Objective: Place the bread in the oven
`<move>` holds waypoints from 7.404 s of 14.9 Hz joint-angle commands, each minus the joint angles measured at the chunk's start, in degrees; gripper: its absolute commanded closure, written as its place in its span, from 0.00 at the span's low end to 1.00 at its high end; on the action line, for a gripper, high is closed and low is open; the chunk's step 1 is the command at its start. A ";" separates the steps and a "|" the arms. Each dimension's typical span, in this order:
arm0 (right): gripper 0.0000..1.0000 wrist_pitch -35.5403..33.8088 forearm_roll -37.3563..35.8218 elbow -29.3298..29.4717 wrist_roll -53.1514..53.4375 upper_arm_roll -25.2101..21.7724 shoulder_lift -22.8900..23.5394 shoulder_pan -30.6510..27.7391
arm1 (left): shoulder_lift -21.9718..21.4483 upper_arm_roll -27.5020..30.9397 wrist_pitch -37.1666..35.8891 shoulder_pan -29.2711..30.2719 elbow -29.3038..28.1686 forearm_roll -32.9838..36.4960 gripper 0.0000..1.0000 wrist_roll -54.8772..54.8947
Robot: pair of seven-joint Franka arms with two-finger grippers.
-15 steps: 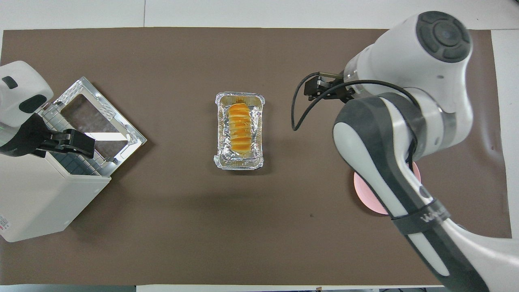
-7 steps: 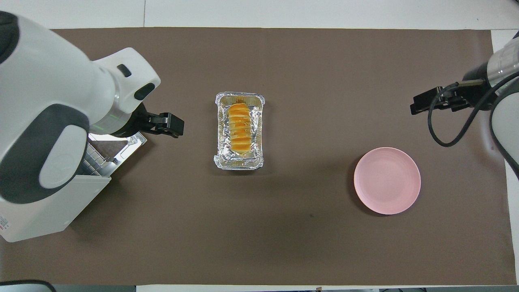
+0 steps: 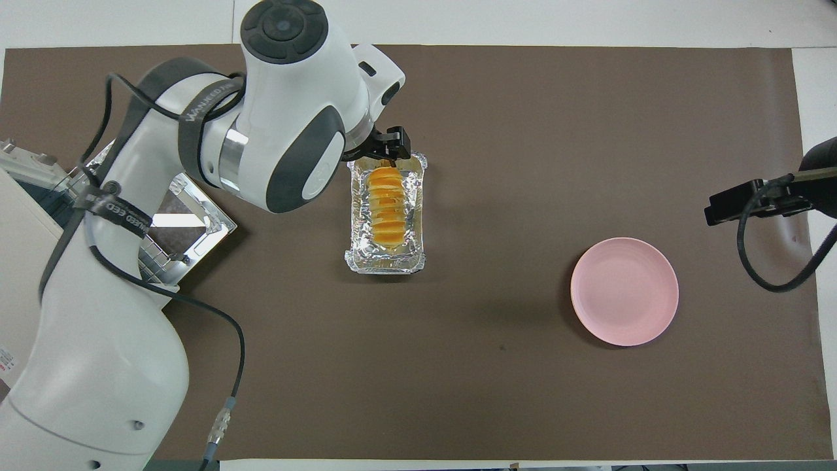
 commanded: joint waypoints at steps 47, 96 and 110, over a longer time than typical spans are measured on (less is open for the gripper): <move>0.00 -0.55 -3.53 -3.09 -1.21 0.38 -2.82 -1.84 | -9.10 23.38 -10.30 -0.91 -12.21 -2.97 1.00 -19.11; 0.00 -0.64 -3.53 -3.09 -1.21 0.38 -2.82 -1.84 | -22.71 28.13 -3.79 -3.71 -23.64 6.26 0.00 0.21; 0.00 -0.64 -3.53 -3.09 -1.21 0.38 -2.82 -1.84 | -35.91 25.43 -17.86 6.17 -23.56 -2.15 0.00 20.70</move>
